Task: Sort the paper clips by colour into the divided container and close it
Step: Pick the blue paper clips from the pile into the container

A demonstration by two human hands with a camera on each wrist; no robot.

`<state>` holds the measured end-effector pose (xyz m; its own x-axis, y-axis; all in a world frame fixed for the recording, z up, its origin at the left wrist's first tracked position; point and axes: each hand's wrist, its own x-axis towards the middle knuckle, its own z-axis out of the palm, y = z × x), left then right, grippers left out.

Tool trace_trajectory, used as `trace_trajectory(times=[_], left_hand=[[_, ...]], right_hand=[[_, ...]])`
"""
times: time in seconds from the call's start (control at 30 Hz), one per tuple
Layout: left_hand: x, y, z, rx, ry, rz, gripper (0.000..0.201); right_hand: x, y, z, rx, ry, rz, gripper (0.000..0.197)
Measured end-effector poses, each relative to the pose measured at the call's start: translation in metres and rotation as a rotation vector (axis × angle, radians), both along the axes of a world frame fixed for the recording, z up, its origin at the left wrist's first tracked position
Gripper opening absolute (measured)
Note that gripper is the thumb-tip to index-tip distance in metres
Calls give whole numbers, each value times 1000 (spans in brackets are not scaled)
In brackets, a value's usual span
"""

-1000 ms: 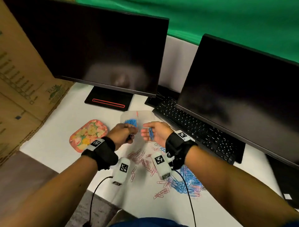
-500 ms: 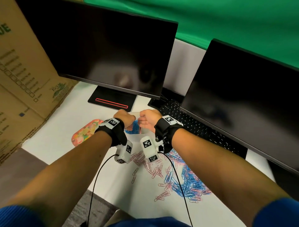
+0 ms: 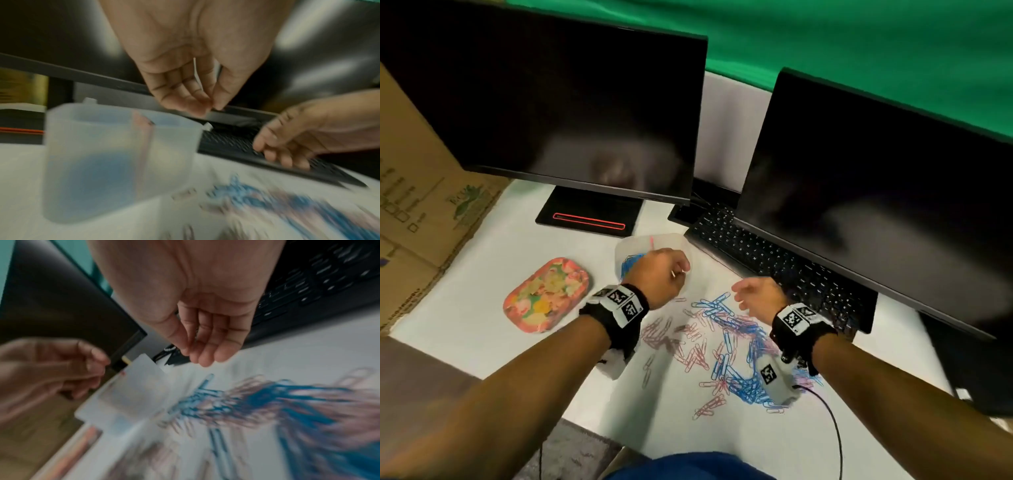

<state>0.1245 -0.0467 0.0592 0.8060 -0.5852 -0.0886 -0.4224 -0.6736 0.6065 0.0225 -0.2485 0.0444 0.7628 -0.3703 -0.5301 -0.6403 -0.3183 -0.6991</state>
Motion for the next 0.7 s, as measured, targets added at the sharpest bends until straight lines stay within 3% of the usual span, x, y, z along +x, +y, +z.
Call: trace_trajectory(times=[0.07,0.2,0.33,0.43,0.7], left_hand=[[-26,-14,-10,122,-3,-207,13],[-73,-36,-45,265,55,-407,11],[-97,-42,-73,332,112,-343,15],[-90,-38,-83,378,88,-321,9],[-74,-21,-74,448,6,-192,16]], right_hand=[[-20,1,-11,-304,15,164,21],[-57,8,-26,-388,57,324,17],[-84,16,-39,-381,125,457,9],[-98,19,-49,-402,170,555,23],[-102,22,-54,-496,120,629,21]])
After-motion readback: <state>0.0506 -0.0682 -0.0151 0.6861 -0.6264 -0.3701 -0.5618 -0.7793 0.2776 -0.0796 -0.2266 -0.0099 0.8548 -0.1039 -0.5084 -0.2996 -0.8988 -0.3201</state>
